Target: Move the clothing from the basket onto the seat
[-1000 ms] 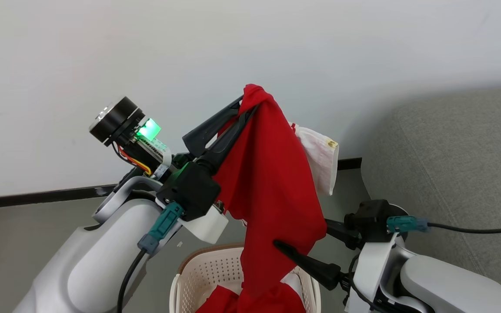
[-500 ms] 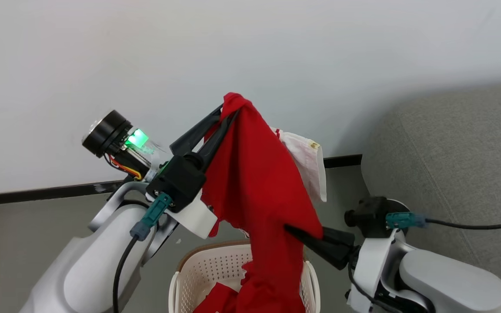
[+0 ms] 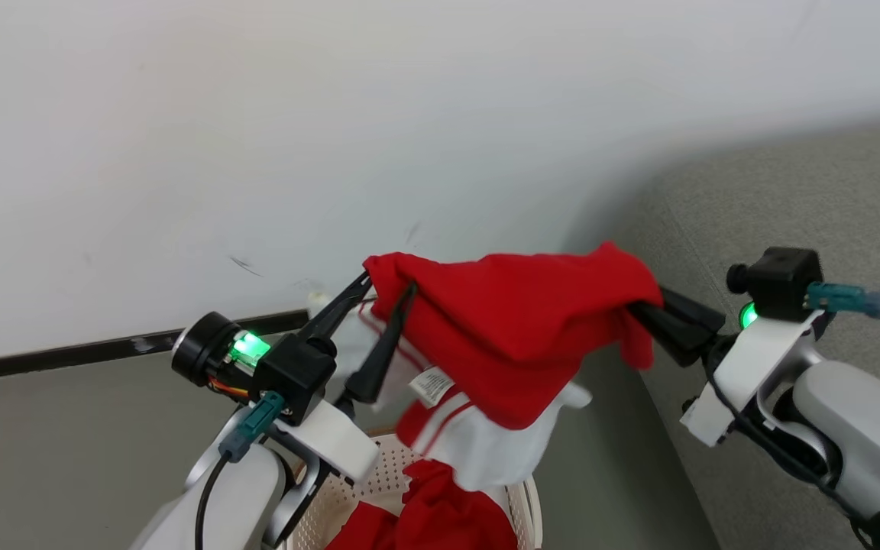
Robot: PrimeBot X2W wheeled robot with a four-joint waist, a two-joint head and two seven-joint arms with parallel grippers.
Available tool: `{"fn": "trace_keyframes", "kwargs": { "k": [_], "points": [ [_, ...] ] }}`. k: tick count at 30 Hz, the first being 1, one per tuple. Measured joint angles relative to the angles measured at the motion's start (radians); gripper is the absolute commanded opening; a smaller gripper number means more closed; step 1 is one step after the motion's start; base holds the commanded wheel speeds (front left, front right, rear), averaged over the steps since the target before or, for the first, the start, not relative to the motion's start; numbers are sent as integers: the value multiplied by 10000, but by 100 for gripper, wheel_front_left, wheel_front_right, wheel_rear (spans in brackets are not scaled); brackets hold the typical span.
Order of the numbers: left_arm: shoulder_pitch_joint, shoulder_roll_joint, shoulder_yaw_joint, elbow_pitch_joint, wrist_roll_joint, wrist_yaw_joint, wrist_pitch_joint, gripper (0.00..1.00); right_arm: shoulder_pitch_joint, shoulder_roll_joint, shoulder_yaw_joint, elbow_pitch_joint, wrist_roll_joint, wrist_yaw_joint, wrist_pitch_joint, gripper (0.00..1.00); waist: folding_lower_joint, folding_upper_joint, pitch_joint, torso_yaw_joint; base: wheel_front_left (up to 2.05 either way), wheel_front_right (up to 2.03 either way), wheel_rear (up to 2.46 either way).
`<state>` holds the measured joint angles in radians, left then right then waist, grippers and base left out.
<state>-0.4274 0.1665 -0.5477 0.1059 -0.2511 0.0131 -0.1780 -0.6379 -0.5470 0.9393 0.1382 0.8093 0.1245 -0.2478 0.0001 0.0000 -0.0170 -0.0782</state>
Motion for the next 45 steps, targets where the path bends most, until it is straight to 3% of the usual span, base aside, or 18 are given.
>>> {"fn": "trace_keyframes", "kwargs": {
  "k": [9, 28, 45],
  "points": [
    [555, -128, -94, 159, -535, -267, -198, 100, 268, 125, -1799, -82, -79, 0, 0, 0, -1, 0, -8, -355, 0, 0, 0],
    [1499, -132, -623, 399, -755, -859, -533, 100, 2518, -98, -4922, -322, -813, 0, 0, 0, 0, 0, -162, -1156, 0, 0, 0],
    [1578, -520, -1340, 410, -915, -1174, -658, 100, 4164, -234, -6648, -978, -1601, 0, 0, 0, -1, 0, -267, -2164, 0, 0, 0]
  ]
}}
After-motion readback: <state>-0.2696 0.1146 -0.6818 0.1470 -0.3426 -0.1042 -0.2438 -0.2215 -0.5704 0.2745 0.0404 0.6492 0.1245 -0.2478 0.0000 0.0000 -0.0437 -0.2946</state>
